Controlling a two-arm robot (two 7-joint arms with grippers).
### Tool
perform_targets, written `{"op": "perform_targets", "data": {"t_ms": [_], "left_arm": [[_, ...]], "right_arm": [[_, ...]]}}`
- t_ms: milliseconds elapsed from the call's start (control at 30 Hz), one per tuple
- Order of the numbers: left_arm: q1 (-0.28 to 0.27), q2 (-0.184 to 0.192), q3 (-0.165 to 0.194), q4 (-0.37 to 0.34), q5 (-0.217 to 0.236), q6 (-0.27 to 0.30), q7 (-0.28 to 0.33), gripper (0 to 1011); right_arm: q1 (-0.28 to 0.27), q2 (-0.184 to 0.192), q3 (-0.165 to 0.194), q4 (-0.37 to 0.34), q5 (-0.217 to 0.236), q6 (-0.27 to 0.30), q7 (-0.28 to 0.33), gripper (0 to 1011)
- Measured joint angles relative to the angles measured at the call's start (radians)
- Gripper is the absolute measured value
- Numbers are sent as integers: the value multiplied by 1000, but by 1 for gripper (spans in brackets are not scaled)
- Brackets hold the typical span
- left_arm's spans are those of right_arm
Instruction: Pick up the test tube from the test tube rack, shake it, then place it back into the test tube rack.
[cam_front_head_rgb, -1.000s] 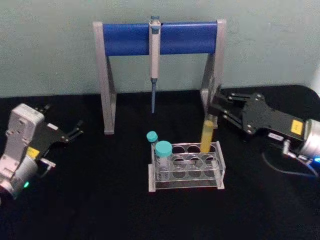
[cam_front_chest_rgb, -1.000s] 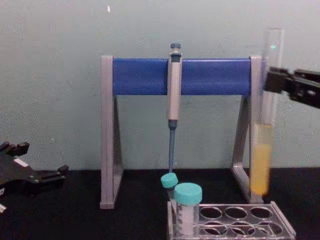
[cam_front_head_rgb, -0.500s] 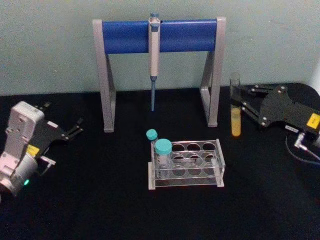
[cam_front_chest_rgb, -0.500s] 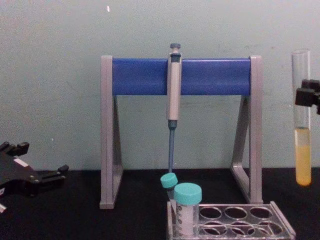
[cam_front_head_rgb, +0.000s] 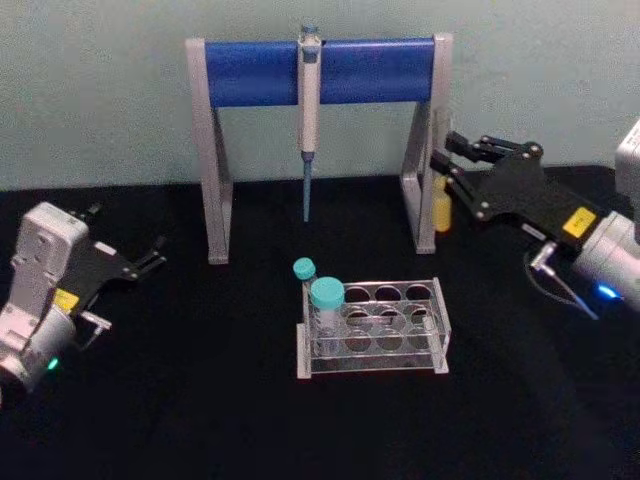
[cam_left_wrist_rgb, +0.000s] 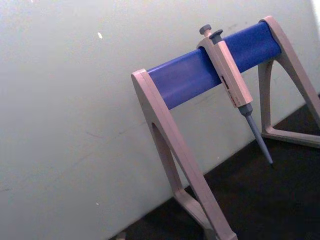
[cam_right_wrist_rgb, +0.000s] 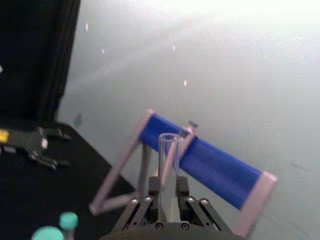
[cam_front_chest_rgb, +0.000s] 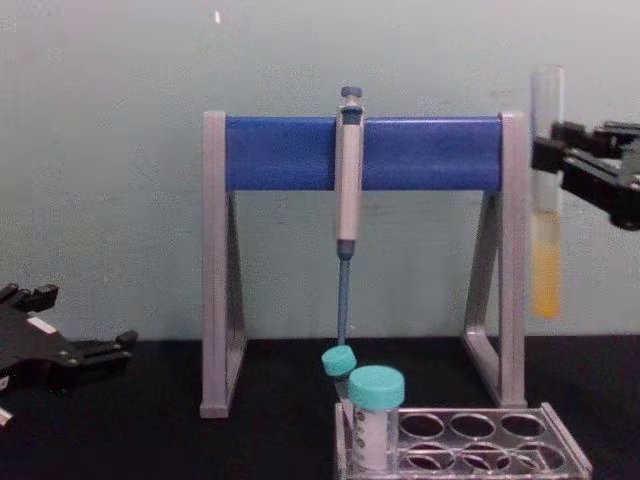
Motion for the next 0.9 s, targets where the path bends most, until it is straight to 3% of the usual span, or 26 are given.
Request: {"op": "perform_targets", "data": {"t_ms": [233,300,367,500,700,900], "left_arm": [[0,0,0,0,0,0,0,1001],[0,0,0,0,0,0,0,1001],[0,0,0,0,0,0,0,1001],[0,0,0,0,0,0,0,1001],[0,0,0,0,0,0,0,1001],[0,0,0,0,0,0,0,1002]], "right_arm": [[7,-47,0,15,109,-5,91,223],[9,-49,-1,20,175,10,149,223],[11,-45,-5,22,211,23,182,223],[18,-14,-18,27,316,85,279,223],[18,46,-25,28,399,145,365,223],[5,103,-22,15,404,157,378,223]]}}
